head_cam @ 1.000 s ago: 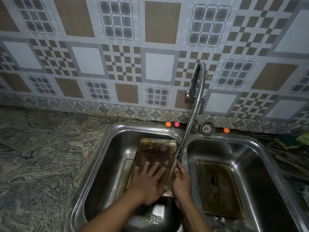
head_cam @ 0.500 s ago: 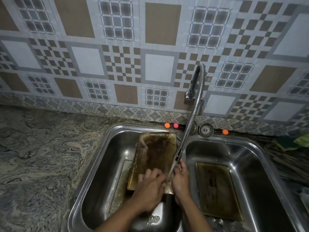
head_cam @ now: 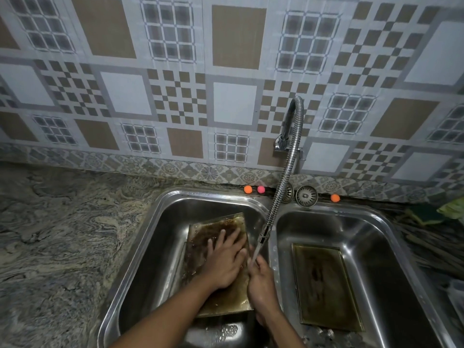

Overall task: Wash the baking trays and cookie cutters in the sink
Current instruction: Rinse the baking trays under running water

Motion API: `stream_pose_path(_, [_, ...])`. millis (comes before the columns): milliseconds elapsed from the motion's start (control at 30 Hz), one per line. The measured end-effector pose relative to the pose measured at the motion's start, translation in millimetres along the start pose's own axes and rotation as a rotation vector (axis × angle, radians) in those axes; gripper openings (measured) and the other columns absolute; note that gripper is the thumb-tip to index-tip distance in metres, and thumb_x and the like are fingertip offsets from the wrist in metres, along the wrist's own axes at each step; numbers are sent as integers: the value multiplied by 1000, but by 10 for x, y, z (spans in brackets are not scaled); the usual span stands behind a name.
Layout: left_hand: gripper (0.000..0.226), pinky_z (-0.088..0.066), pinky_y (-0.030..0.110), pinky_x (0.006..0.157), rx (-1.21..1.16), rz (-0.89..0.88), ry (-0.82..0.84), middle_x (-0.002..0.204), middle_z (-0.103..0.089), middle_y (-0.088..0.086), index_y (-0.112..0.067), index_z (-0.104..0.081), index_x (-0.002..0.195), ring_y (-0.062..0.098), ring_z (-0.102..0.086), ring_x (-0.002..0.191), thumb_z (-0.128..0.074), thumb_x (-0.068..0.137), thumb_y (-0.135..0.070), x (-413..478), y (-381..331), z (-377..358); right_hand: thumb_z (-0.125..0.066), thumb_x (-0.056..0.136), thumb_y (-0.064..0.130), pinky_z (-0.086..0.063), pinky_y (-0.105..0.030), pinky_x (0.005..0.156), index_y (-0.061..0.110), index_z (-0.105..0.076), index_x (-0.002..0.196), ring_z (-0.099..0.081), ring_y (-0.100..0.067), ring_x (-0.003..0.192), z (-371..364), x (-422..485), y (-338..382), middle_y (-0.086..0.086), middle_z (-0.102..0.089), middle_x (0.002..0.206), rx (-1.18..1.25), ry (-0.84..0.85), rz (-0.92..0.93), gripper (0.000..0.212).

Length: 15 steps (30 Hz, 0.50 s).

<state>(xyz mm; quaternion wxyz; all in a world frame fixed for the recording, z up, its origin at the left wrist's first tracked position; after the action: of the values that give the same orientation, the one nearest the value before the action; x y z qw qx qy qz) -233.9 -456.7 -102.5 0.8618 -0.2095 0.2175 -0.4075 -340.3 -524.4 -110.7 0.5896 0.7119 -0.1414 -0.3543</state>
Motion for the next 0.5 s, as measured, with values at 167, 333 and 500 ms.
stream_pose_path(167, [32,-6,42,123,-518,19,-61,157,-24,-20,-66,-47,123,5,-9,149,-32,95,-66,-250,-167,-106,-42,104,23,-46,-32,104,40,-56,126,-59,-6,116,-13,26,90,9,-65,123,-23,-15,25,31])
stream_pose_path(333, [49,-47,24,102,-1075,200,-196,127,-63,-13,-42,-44,139,2,-60,115,-57,98,-19,-369,-242,76,-34,106,24,-44,-4,83,36,-45,139,-53,15,111,-180,-20,167,15,-53,133,-47,141,52,37])
stream_pose_path(500, [62,-53,25,94,-1030,258,-254,130,-64,-4,-32,-40,147,7,-65,111,-47,96,3,-379,-76,213,-39,105,20,-40,-16,105,30,-41,145,-47,5,124,-174,-53,127,8,-44,144,-180,203,43,41])
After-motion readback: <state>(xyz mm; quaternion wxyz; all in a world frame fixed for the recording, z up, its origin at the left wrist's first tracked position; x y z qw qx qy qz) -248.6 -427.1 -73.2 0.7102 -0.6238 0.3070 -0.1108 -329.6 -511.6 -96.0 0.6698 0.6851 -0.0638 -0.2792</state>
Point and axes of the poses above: each hand's wrist, its own x-axis towards the middle knuckle, its own z-axis out of the back of the hand, y = z × x, the point moved 2 cm from there along x, towards the middle knuckle
